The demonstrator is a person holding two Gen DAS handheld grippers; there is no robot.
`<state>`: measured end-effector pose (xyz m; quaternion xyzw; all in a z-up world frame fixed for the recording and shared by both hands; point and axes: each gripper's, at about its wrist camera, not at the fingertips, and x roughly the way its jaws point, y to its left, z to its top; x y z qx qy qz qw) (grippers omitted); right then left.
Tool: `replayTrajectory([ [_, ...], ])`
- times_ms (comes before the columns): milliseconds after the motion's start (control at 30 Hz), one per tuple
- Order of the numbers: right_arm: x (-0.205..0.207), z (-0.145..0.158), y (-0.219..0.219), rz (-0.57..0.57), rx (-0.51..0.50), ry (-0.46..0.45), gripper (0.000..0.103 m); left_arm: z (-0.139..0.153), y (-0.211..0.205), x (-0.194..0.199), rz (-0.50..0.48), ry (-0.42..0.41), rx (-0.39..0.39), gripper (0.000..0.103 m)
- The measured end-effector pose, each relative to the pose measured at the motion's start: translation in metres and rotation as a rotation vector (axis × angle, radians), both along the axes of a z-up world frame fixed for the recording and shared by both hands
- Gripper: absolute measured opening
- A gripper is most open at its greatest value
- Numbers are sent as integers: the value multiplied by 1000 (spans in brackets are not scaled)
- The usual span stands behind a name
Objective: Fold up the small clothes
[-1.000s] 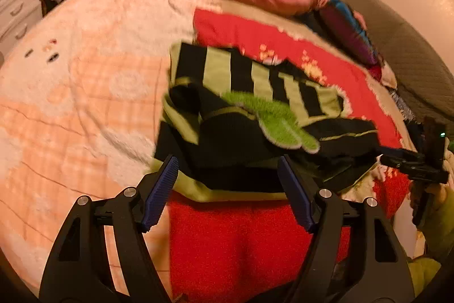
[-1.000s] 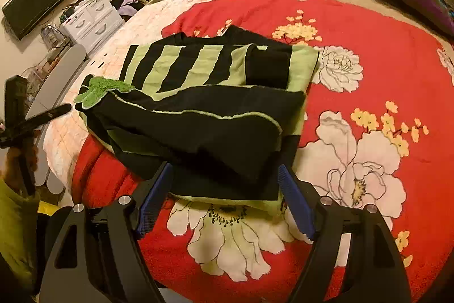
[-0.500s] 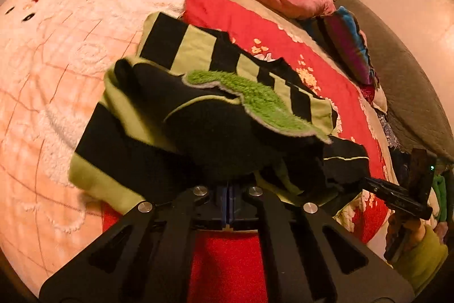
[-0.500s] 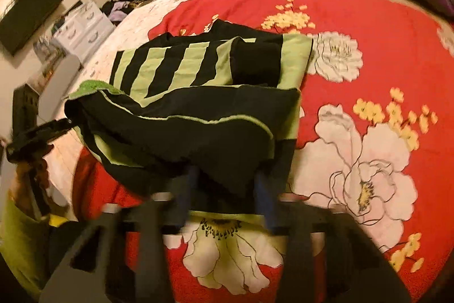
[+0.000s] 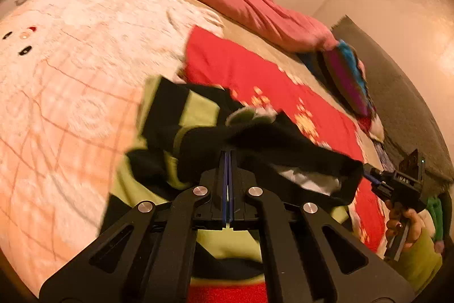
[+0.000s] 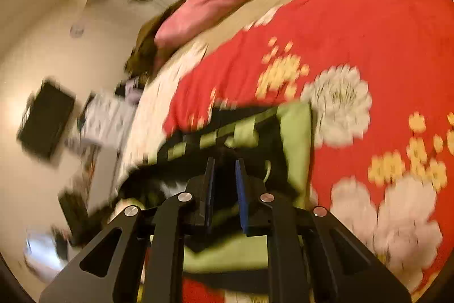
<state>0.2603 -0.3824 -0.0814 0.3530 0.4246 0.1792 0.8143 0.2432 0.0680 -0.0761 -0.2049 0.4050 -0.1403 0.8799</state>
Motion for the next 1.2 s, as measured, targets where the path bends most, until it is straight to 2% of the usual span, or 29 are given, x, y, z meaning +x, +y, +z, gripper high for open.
replayTrajectory([
  [67,15,-4,-9,-55,42,10,20,-2,7,6,23,-1,4,0],
  [133,20,-3,-11,-74,11,-1,32,-1,10,6,29,-10,22,0],
  [167,19,0,-10,-66,-17,-21,37,0,12,5,33,-13,36,0],
  [233,11,3,-4,-32,-93,-59,41,2,15,2,37,-19,64,0],
  [267,5,4,-1,-16,-143,-75,49,3,17,-1,40,-29,91,0],
  [333,-4,1,6,15,-224,-98,55,5,19,-4,40,-40,136,0],
  [400,-17,-2,17,50,-340,-118,63,7,21,-7,38,-51,185,23],
  [433,-25,-3,24,69,-417,-134,66,8,22,-8,38,-50,206,39],
  [467,-31,-3,33,92,-490,-153,72,7,25,-10,40,-49,215,39],
  [500,-34,-5,39,111,-546,-169,73,7,28,-11,46,-49,216,39],
  [600,-39,-6,68,168,-739,-233,74,6,32,-12,51,-43,214,39],
  [633,-39,-6,74,179,-772,-253,74,5,32,-12,49,-43,228,39],
  [733,-31,-9,90,211,-798,-262,74,2,28,-12,26,-35,260,40],
  [800,-20,-13,97,216,-798,-249,74,-1,22,-10,-5,-22,290,50],
  [833,-14,-15,100,214,-816,-240,74,-4,18,-9,-24,-9,320,58],
  [900,-4,-21,106,226,-840,-222,74,-10,9,-9,-43,-2,405,58],
  [967,3,-28,110,248,-846,-208,73,-13,5,-6,-55,-3,428,58],
  [1033,8,-36,116,289,-860,-194,58,-16,5,-4,-53,0,412,58],
  [1100,8,-40,119,316,-871,-191,34,-17,5,-2,-50,3,407,58],
  [1200,3,-25,110,281,-792,-232,25,-17,6,-2,-44,-2,395,58],
])
